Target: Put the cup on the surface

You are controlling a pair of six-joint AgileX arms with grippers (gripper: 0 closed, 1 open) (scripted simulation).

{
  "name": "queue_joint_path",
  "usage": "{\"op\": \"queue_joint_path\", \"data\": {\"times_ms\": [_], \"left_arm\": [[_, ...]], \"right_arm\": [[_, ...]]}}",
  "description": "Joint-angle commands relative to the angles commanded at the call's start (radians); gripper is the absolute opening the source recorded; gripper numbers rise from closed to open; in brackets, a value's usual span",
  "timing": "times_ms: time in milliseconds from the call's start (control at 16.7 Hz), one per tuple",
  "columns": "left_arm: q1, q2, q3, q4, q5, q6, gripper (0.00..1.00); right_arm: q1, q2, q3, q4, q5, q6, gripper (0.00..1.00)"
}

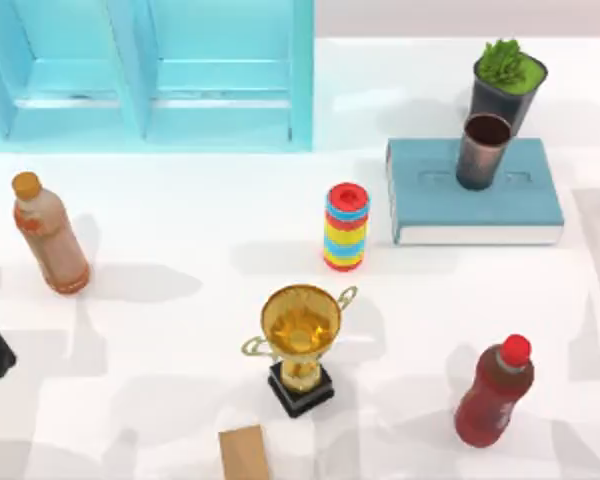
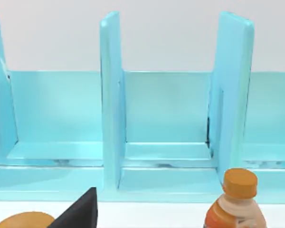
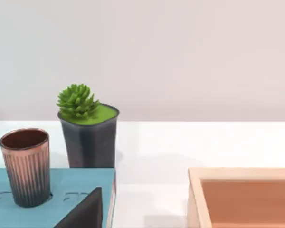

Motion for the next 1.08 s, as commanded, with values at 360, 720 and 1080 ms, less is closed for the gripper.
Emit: {"op": "queue_joint_path", "data": {"times_ms": [360,720,1080], "left_arm": [[0.000,0.000,0.000,0.000,0.000,0.000,1.00],[0.000,0.000,0.000,0.000,0.000,0.000,1.00],[0.000,0.000,0.000,0.000,0.000,0.000,1.00]], "right_arm": [[0.028,0.087,0.083,-0.064,-0.014,0.017,1.00],[0.124,0.486,0.412,-0.353,-0.047,0.081,1.00],[0.220,1.093,0.877,-0.793,-0.054,0.160,1.00]]}}
